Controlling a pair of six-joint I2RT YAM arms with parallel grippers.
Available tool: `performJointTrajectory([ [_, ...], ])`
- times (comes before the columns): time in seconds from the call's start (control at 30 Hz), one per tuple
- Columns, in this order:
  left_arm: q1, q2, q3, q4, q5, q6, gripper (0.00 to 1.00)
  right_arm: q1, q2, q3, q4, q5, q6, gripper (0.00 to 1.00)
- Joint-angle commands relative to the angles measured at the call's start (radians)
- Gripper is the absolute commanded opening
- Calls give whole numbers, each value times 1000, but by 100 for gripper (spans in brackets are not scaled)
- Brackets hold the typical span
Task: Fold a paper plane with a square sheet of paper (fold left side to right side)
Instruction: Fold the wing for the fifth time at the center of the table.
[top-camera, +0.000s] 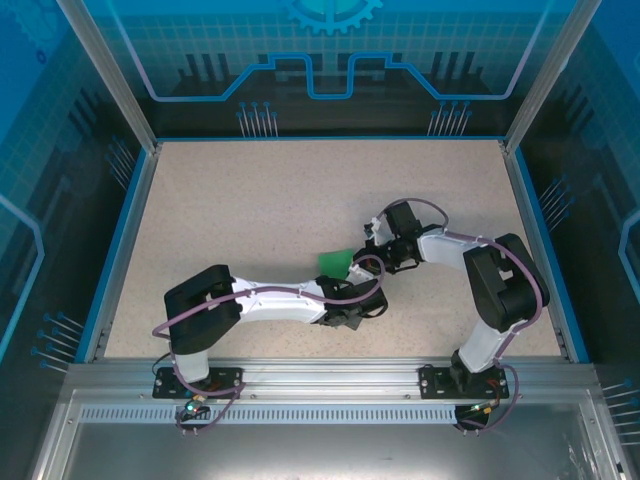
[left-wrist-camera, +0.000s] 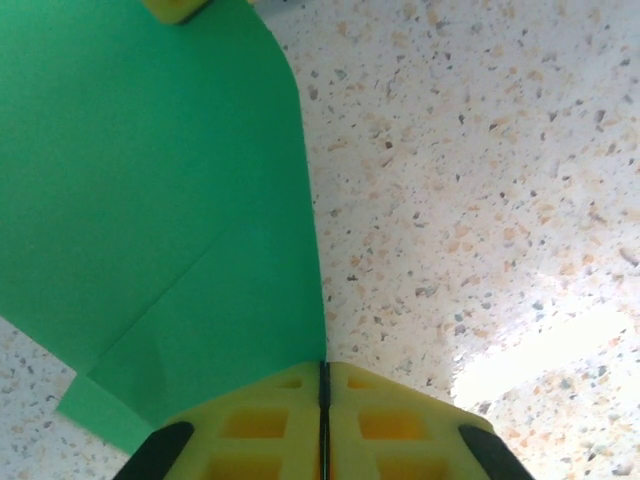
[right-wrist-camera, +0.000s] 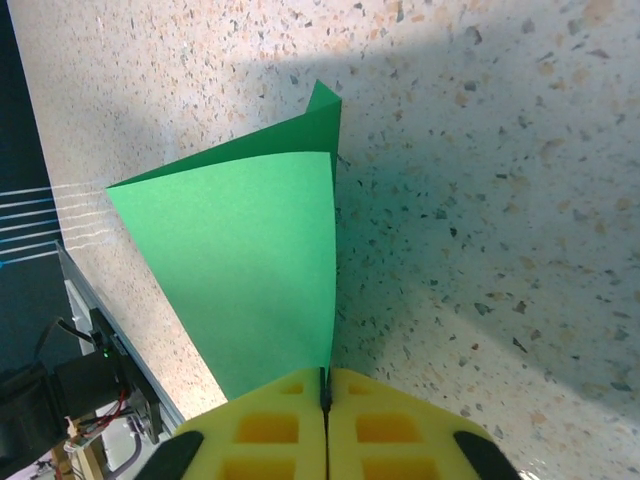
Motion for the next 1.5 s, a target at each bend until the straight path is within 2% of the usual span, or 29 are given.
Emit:
performJointTrajectory([
  [0.0,7,-44,-17,23,41,-4,6,5,-35,33,-44,4,-22,15],
  [0.3,102,-184,-172,257,267,-60,2,-99,-287,-51,-73,69,-47,62],
  [0.4,143,-232,-243,379,369,-89,2,-125,-344,-92,-78,82,-62,71],
  [0.6,256,-300,-444,723,593,-197,2,-125,-358,-157,-49,74,-89,72],
  [0.9,357,-297,-631,1082,748,-319,1,-76,-342,-234,65,68,-75,70],
  [1.17,407,-238,-701,1260,825,-382,0,-8,-300,-246,118,91,-66,70],
  [1.47,444,-205,-749,1304,839,-395,0,37,-256,-239,150,107,-57,70],
])
